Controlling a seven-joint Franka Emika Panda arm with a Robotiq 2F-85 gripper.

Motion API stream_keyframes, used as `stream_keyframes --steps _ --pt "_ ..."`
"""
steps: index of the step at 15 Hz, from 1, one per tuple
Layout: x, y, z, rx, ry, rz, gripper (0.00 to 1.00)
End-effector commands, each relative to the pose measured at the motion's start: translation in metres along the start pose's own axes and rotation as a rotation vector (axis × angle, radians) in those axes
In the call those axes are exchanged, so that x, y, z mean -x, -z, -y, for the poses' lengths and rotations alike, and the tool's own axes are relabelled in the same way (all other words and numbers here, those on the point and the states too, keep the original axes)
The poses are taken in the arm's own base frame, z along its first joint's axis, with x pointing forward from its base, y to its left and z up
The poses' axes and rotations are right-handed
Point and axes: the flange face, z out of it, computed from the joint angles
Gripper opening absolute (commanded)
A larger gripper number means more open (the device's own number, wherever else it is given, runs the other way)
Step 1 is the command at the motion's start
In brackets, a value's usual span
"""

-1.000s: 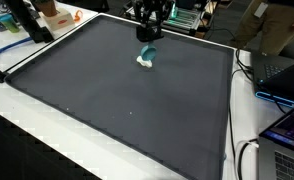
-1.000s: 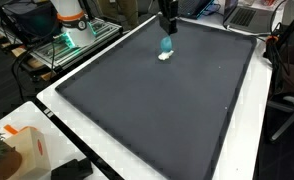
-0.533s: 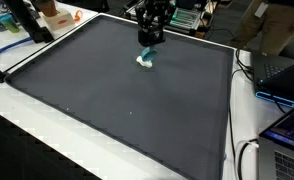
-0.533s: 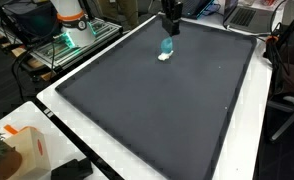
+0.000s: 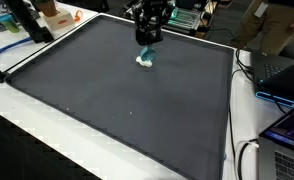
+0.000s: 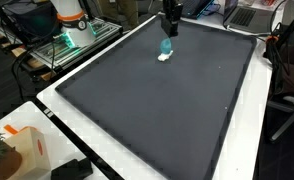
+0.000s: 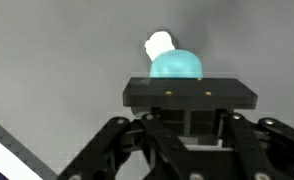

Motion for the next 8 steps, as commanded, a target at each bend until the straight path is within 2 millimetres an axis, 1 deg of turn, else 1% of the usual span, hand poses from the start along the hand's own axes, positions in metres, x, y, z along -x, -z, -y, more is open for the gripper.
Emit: stream_keyframes --steps 1,3,4,8 --pt "0.048 0.033 0.007 -0.024 -0.006 0.047 0.23" --pt "0.066 0.055 0.012 -0.005 -0.025 0.046 0.23" --pt "0.071 0.066 0.015 -0.004 -0.034 0.025 0.23" --pt "0.086 0.116 0.035 -0.055 -0.216 -0.141 0.23"
